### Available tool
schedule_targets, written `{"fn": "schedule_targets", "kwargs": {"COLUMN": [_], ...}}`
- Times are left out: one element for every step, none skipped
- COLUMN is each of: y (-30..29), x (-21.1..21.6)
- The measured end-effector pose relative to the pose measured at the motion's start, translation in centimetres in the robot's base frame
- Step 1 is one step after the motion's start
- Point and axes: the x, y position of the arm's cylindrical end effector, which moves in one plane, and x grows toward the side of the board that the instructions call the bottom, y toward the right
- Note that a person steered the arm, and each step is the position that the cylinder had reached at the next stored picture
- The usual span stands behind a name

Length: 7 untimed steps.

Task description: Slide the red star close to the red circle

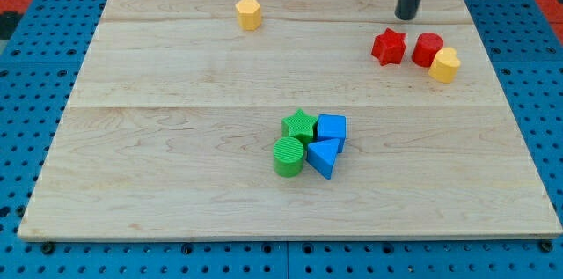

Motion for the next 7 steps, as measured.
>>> {"fn": "schedule_targets", "kwargs": {"y": [-5.4,-6.9,-6.6,-6.0,-5.9,-5.9,-5.8], "x": [-0.1,2.2,4.5,6.3,8.1,9.6,9.8]}}
